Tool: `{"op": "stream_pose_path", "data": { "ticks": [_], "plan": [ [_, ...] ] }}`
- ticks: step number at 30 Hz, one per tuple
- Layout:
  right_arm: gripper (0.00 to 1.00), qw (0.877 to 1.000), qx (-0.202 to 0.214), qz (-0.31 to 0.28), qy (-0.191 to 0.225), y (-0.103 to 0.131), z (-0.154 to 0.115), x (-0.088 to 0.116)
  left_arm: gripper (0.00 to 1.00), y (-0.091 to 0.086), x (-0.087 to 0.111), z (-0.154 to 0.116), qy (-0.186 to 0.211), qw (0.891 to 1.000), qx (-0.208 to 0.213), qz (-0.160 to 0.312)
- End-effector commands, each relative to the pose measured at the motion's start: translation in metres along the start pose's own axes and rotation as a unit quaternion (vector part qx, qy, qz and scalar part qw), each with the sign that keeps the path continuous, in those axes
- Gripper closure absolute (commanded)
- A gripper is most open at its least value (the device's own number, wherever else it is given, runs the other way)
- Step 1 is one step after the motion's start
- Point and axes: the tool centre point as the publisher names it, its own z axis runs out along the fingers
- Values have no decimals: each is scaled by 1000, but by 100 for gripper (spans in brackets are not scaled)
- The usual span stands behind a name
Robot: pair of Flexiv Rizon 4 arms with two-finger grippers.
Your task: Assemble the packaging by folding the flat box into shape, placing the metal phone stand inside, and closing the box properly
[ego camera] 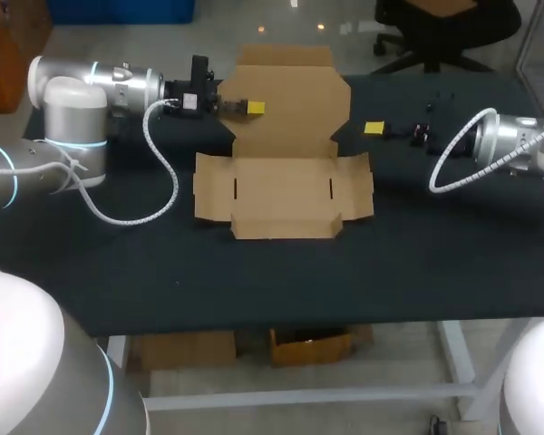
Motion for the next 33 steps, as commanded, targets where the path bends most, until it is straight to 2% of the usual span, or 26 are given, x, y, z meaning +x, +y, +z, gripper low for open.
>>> {"op": "stream_pose_path", "data": {
  "ticks": [1,7,15,19,33],
  "plan": [
    [100,999,-2,-4,-44,-5,-9,11,100,-11,-3,-1,6,1000,0,10],
    [100,998,7,-20,-65,-11,-17,17,100,-26,0,-3,7,999,8,37],
    [100,994,17,-58,-88,-23,-32,32,100,-37,4,-2,21,997,23,74],
    [100,991,39,-70,-104,-29,-37,39,100,-38,5,-2,22,997,23,76],
    [100,991,39,-70,-104,-29,-37,39,100,-38,5,-2,22,997,23,76]
  ]
}}
